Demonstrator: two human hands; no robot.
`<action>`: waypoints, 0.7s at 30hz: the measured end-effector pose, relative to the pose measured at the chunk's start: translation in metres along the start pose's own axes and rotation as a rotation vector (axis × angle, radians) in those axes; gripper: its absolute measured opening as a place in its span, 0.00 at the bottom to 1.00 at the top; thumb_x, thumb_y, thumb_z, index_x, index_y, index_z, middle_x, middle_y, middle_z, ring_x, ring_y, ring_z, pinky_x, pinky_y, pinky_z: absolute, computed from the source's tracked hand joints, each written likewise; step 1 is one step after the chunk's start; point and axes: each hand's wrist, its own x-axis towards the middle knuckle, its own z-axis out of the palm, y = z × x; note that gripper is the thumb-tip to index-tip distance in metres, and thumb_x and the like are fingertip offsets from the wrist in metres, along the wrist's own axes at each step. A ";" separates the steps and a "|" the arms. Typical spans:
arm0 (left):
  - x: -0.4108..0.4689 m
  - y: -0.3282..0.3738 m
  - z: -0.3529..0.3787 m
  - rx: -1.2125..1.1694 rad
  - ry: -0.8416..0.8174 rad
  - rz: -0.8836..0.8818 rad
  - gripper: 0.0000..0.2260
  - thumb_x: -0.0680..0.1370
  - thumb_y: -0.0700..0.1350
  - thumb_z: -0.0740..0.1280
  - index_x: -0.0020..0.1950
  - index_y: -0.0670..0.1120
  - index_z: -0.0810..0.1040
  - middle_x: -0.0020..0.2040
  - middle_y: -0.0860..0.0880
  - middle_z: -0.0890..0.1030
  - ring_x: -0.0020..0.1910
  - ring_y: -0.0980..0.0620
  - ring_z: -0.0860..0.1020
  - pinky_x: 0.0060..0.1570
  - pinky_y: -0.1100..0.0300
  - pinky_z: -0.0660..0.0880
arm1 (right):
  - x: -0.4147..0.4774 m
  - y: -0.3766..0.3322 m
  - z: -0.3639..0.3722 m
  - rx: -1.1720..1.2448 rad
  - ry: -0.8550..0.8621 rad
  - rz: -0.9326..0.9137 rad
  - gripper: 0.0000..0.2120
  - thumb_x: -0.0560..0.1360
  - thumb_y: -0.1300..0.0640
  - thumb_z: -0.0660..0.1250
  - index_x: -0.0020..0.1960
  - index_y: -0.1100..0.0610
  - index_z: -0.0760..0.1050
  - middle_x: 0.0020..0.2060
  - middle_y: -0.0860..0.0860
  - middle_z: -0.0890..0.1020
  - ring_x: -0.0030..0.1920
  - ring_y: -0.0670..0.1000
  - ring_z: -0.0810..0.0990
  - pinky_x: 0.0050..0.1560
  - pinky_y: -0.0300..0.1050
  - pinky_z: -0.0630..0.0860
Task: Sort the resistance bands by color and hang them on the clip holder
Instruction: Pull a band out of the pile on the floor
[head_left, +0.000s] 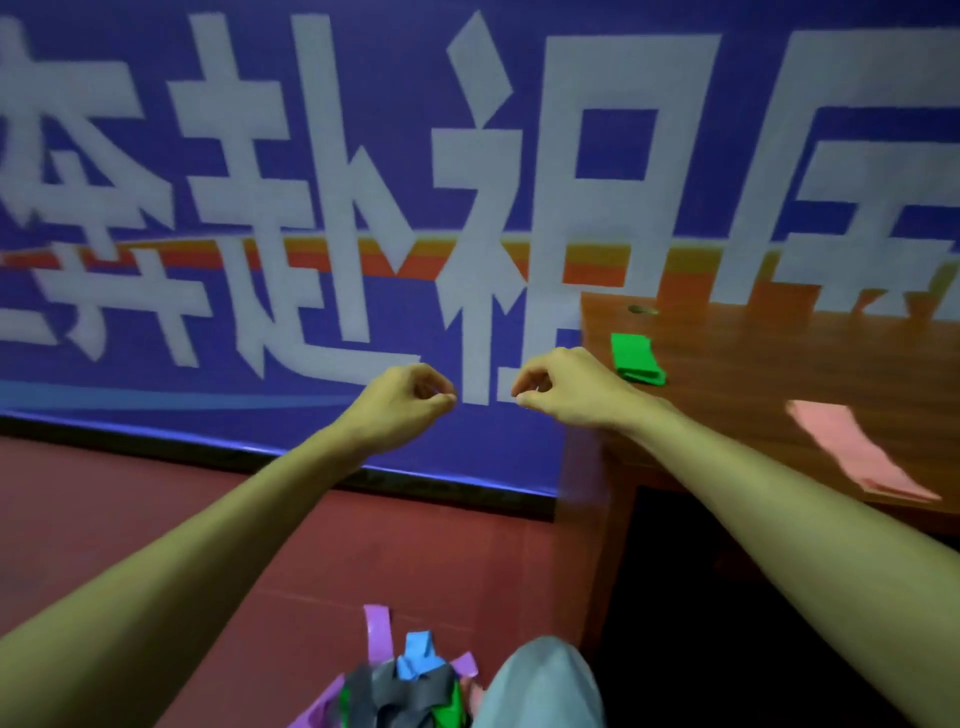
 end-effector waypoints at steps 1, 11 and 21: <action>-0.004 -0.016 -0.007 -0.032 0.018 -0.027 0.06 0.77 0.43 0.67 0.42 0.52 0.77 0.37 0.48 0.80 0.41 0.48 0.82 0.39 0.57 0.74 | 0.011 -0.011 0.013 -0.009 -0.041 -0.022 0.07 0.75 0.57 0.68 0.51 0.55 0.82 0.43 0.48 0.82 0.44 0.44 0.76 0.48 0.37 0.71; -0.031 -0.185 0.003 -0.190 0.019 -0.284 0.03 0.77 0.41 0.66 0.47 0.46 0.79 0.37 0.48 0.80 0.34 0.55 0.77 0.36 0.63 0.71 | 0.071 -0.047 0.185 0.062 -0.444 -0.044 0.07 0.75 0.54 0.68 0.51 0.54 0.81 0.49 0.47 0.83 0.50 0.46 0.79 0.54 0.42 0.75; -0.046 -0.362 0.094 -0.284 -0.140 -0.587 0.06 0.78 0.40 0.64 0.42 0.48 0.76 0.37 0.48 0.80 0.33 0.55 0.78 0.33 0.67 0.73 | 0.084 -0.007 0.389 0.199 -0.730 0.110 0.05 0.74 0.58 0.68 0.47 0.53 0.83 0.44 0.47 0.85 0.46 0.44 0.80 0.49 0.36 0.73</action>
